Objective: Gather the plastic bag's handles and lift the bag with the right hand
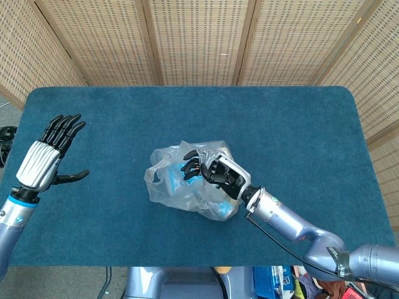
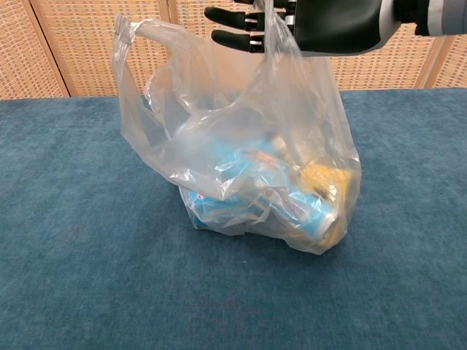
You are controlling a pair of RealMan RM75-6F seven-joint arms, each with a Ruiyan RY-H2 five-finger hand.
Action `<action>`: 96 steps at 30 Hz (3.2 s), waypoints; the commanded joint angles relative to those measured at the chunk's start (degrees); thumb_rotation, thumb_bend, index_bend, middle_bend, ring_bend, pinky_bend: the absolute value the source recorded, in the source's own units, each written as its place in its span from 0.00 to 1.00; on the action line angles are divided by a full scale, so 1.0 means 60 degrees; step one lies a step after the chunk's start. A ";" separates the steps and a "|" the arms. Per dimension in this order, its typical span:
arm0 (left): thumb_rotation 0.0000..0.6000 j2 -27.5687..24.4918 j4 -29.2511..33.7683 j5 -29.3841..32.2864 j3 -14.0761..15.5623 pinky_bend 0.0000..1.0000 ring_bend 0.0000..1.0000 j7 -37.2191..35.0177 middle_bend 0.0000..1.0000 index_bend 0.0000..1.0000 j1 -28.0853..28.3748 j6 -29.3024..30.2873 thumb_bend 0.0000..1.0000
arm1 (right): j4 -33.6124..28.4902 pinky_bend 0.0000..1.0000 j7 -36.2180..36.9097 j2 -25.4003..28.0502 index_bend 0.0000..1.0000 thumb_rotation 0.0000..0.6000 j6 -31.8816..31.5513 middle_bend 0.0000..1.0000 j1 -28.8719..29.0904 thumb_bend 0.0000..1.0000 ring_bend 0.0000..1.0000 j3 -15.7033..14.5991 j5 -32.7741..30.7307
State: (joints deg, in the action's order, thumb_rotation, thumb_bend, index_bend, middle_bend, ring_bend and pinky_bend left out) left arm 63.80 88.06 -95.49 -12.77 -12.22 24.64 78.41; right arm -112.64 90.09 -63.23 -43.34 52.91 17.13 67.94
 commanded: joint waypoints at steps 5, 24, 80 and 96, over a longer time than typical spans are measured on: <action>1.00 0.0460 -0.0194 -0.0510 -0.0173 0.00 0.00 -0.0069 0.00 0.00 0.0756 -0.0097 0.11 | -0.0083 0.30 0.0165 -0.0001 0.35 1.00 0.0196 0.45 -0.0206 0.57 0.27 0.0354 0.0088; 1.00 0.1569 -0.0600 -0.0517 -0.0037 0.00 0.00 -0.0715 0.00 0.00 0.1711 -0.0263 0.10 | -0.0165 0.15 0.0045 0.0036 0.27 1.00 0.0848 0.35 -0.0538 0.35 0.15 0.1035 0.0228; 1.00 0.5447 -0.2569 0.0566 -0.0543 0.00 0.00 -0.1674 0.00 0.00 0.3434 0.0418 0.31 | -0.0089 0.15 -0.0924 -0.0625 0.27 1.00 0.1823 0.34 -0.1237 0.36 0.15 0.1927 -0.0239; 1.00 0.4629 -0.1455 0.0846 -0.0751 0.00 0.00 -0.1075 0.00 0.00 0.3618 -0.0096 0.81 | 0.0007 0.15 -0.1086 -0.0752 0.27 1.00 0.2062 0.34 -0.1498 0.36 0.16 0.2121 -0.0228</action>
State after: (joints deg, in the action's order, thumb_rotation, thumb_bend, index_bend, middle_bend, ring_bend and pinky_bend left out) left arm 91.99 78.90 -90.45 -17.08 -18.95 46.31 77.84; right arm -112.62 83.58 -67.73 -30.99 43.95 29.83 66.56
